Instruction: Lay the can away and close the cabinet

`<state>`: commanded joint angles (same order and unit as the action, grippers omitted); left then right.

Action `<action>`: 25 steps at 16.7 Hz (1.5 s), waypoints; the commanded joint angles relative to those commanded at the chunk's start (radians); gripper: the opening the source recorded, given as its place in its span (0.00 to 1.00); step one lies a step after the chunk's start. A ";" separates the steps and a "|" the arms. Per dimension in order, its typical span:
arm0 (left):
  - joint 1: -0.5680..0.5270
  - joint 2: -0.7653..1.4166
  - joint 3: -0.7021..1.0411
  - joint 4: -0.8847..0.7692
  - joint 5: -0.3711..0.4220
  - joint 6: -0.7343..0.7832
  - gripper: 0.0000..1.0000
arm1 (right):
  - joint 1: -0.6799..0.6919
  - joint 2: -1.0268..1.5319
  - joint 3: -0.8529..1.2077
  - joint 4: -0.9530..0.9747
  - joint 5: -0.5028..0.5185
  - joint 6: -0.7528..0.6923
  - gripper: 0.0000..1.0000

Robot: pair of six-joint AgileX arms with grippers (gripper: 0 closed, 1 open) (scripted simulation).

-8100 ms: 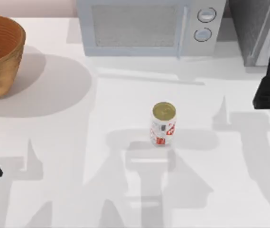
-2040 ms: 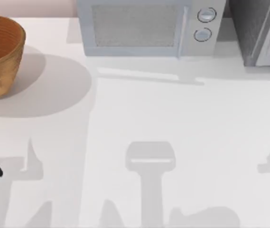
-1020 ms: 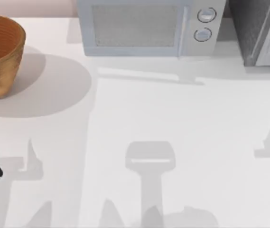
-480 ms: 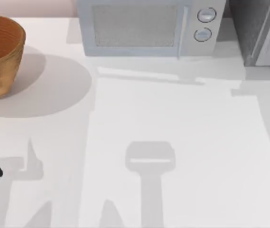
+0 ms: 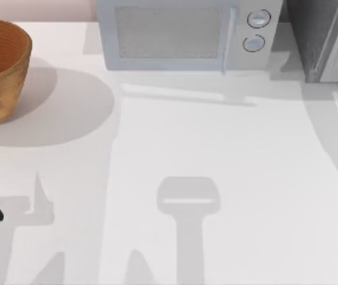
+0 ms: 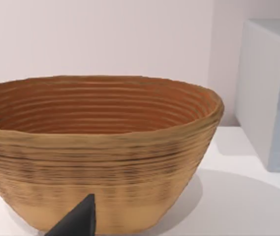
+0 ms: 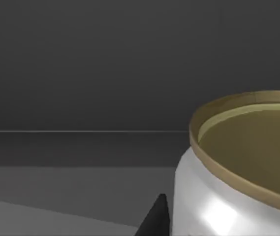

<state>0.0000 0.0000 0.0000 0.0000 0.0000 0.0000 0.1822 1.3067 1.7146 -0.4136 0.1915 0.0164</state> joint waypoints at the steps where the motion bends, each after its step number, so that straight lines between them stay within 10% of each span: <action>1: 0.000 0.000 0.000 0.000 0.000 0.000 1.00 | 0.002 0.015 0.020 -0.005 0.002 0.001 0.00; 10: 0.000 0.000 0.000 0.000 0.000 0.000 1.00 | -0.005 0.074 0.094 -0.022 -0.003 0.003 0.00; 25: 0.000 0.000 0.000 0.000 0.000 0.000 1.00 | -0.080 0.742 0.997 -0.250 -0.066 0.001 0.00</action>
<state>0.0000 0.0000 0.0000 0.0000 0.0000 0.0000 0.1018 2.0491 2.7114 -0.6632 0.1253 0.0178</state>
